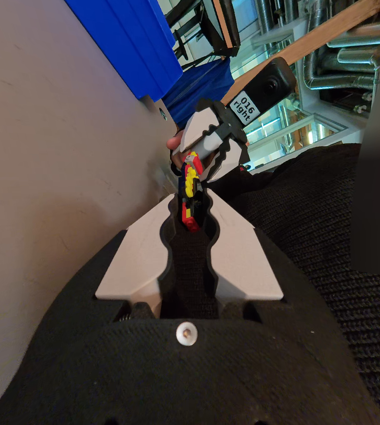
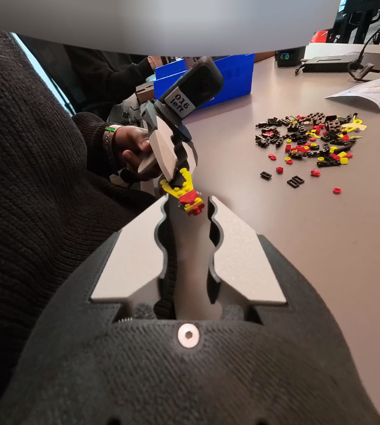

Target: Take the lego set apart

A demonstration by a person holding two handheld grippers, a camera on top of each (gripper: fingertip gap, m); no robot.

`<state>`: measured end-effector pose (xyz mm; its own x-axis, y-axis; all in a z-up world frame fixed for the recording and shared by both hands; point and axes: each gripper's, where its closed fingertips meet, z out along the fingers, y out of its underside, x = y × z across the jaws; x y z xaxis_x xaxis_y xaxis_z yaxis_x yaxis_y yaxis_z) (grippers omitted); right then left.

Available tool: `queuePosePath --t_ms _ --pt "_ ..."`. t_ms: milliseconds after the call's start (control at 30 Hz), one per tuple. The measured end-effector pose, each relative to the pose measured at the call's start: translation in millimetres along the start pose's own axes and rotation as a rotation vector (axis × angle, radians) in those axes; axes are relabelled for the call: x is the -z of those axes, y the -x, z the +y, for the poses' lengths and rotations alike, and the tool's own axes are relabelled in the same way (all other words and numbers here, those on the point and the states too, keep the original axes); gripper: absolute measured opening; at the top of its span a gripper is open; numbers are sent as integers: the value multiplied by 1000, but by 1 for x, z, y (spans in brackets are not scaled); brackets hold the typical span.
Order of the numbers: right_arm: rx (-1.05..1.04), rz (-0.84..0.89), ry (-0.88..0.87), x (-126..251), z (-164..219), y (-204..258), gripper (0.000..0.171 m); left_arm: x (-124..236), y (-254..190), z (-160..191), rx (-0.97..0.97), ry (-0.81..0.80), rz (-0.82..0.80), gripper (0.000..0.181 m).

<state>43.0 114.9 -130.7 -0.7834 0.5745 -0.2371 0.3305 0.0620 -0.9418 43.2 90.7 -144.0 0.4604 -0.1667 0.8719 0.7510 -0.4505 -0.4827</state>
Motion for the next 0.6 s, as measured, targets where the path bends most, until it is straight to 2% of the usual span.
queuePosePath --t_ms 333,467,600 --pt "238 58 72 -4 12 6 17 -4 5 11 -16 65 -39 20" --pt "201 34 35 -2 7 7 16 -4 0 11 -17 67 -9 21" --pt "53 -33 -12 1 0 7 9 -4 -6 10 -30 55 25 21"
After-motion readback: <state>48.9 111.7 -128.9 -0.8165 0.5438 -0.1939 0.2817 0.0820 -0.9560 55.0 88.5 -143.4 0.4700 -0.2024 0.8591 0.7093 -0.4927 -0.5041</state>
